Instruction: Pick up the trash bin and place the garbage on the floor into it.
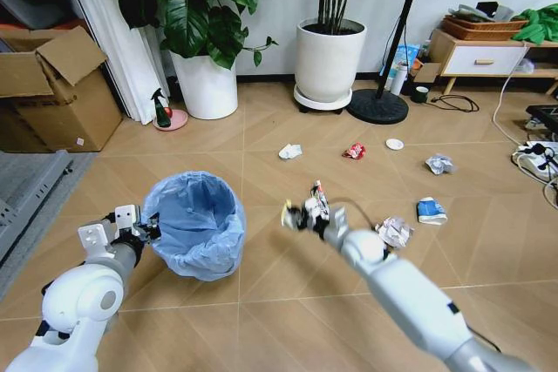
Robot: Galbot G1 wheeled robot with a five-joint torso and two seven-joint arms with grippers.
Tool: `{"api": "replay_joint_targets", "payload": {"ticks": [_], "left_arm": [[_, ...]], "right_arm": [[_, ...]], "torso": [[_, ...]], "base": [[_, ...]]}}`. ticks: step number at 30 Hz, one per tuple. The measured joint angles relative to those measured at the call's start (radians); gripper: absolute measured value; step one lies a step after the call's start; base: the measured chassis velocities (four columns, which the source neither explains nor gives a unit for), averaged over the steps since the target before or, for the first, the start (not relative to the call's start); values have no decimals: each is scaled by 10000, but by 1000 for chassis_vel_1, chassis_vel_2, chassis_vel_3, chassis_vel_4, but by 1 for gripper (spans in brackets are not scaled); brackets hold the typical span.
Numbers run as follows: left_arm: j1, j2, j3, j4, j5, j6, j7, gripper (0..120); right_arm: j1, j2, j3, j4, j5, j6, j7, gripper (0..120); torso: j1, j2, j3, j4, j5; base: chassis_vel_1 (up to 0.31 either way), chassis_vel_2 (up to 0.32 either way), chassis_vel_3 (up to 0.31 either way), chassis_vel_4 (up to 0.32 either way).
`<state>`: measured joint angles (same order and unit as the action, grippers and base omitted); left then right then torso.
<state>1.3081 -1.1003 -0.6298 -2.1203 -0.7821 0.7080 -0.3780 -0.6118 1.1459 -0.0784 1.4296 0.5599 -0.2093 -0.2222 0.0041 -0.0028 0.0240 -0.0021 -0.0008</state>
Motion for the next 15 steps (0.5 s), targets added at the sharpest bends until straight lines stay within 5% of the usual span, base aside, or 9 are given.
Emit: {"api": "replay_joint_targets", "payload": {"ticks": [15], "left_arm": [[-474, 128, 491, 484, -182, 233, 101, 0]], "right_arm": [[2424, 400, -2399, 2145, 3020, -1022, 296, 0]], "torso": [[-1, 3, -1, 0, -4]], "base": [[0, 0, 0, 0]]}}
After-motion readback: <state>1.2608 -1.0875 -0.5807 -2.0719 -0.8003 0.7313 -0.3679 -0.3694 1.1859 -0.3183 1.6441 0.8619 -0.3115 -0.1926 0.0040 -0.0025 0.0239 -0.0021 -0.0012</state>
